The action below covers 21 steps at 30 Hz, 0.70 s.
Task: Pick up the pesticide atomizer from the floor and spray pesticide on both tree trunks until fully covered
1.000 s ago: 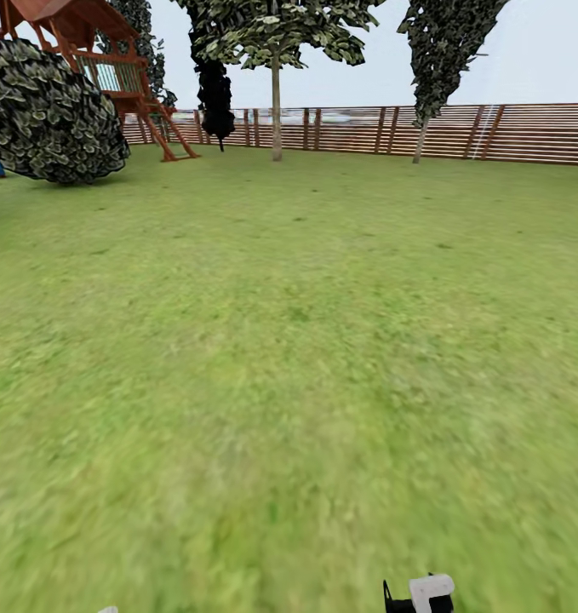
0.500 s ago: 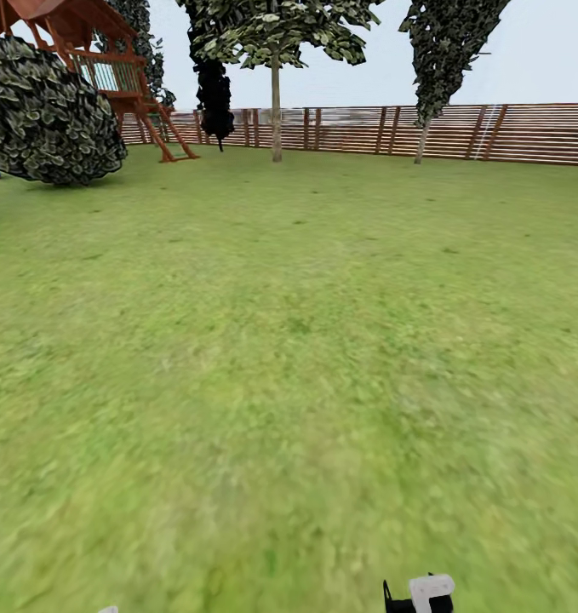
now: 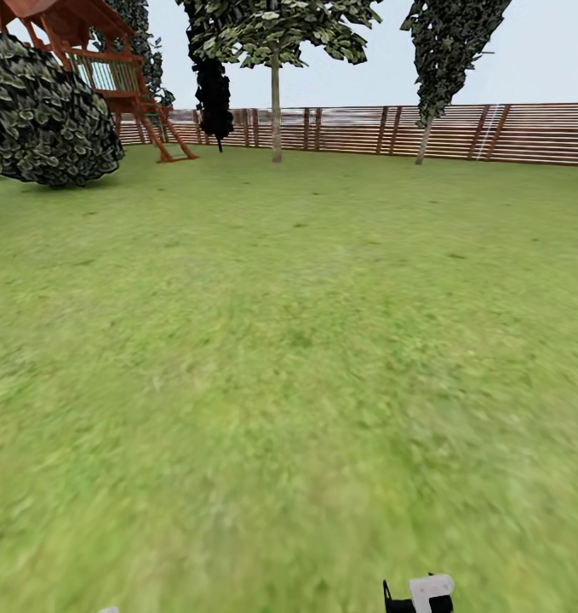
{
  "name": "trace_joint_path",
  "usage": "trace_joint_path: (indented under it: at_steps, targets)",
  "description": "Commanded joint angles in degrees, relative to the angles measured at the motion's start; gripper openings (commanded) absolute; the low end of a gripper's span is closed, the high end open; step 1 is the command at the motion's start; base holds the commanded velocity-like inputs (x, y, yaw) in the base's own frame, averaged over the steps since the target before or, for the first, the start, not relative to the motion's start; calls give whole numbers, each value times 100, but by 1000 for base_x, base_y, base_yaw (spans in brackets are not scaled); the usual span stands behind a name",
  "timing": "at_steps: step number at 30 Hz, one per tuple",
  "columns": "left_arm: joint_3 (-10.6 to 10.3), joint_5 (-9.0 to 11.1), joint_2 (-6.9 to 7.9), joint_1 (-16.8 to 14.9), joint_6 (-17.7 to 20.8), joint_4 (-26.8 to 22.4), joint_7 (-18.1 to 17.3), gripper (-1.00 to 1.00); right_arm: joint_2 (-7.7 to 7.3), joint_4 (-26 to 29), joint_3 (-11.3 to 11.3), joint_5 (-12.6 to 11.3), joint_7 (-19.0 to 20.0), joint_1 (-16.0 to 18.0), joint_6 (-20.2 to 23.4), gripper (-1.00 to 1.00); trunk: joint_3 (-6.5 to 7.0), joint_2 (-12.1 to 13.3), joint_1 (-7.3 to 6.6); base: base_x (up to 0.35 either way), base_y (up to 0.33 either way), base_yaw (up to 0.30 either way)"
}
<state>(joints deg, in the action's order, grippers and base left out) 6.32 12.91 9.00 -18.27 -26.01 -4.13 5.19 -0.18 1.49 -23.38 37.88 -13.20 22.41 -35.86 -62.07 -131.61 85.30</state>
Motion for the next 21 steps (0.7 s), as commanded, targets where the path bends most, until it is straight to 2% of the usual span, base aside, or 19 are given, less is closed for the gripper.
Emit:
trace_joint_path:
  at_steps: [1, 21]
  targets:
    - [1, 1, -2, 1, 0, 0, 0, -100, 0, 0, 0, 0, 1, 0, 0, 100, 0, 0, 0, 339, 0, 0]
    - [4, 1, 1, 5, -6, -1, 0, -100, 0, 0, 0, 0, 0, 0, 0, 100, 0, 0, 0, 339, 0, 0]
